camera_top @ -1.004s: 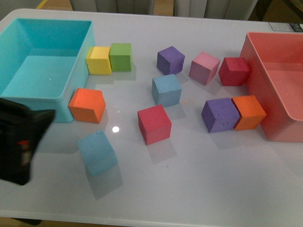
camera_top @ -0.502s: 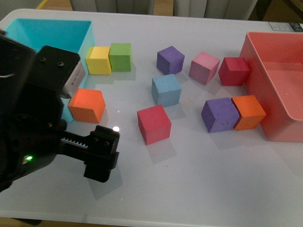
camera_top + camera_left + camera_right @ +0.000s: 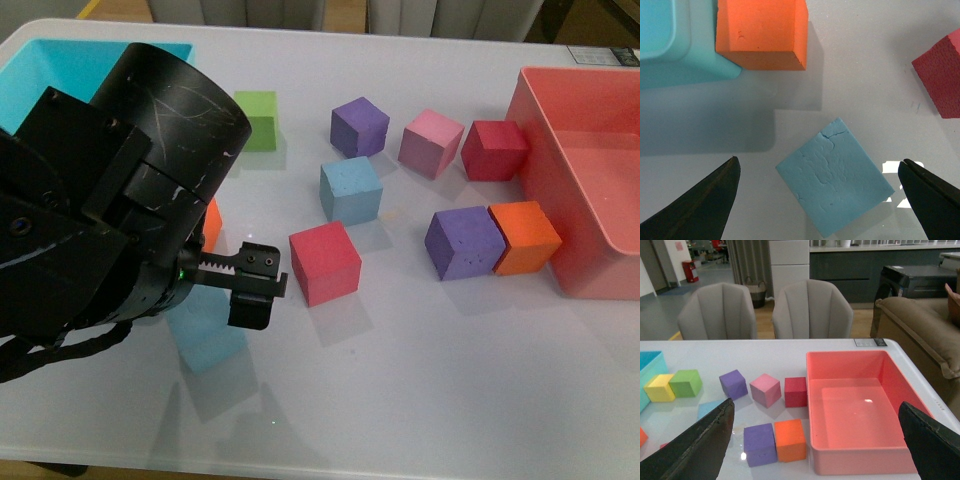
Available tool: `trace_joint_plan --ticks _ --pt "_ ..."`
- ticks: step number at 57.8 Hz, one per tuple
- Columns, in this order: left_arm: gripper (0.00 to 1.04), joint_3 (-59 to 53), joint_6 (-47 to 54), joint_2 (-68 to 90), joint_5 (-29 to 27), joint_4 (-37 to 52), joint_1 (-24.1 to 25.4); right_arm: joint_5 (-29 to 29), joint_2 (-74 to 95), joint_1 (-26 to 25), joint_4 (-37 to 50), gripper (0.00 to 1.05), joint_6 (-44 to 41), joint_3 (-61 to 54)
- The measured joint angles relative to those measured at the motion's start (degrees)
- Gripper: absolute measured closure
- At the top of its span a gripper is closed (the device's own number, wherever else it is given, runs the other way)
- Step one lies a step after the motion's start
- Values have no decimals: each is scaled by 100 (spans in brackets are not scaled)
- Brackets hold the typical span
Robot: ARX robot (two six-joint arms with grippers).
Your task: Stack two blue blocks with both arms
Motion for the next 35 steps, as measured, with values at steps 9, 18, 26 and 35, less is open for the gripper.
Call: trace_joint_plan --ticks 9,18,26,35 --pt "9 275 -339 103 -146 -437 31 -2 0 0 0 9 0 0" --pt "9 485 -710 227 -199 -798 72 -2 0 0 0 9 0 0" --pt "9 640 -977 374 -114 -994 72 0 0 0 0 9 0 0" --pt "9 776 -1233 522 -81 -1152 70 0 0 0 0 9 0 0"
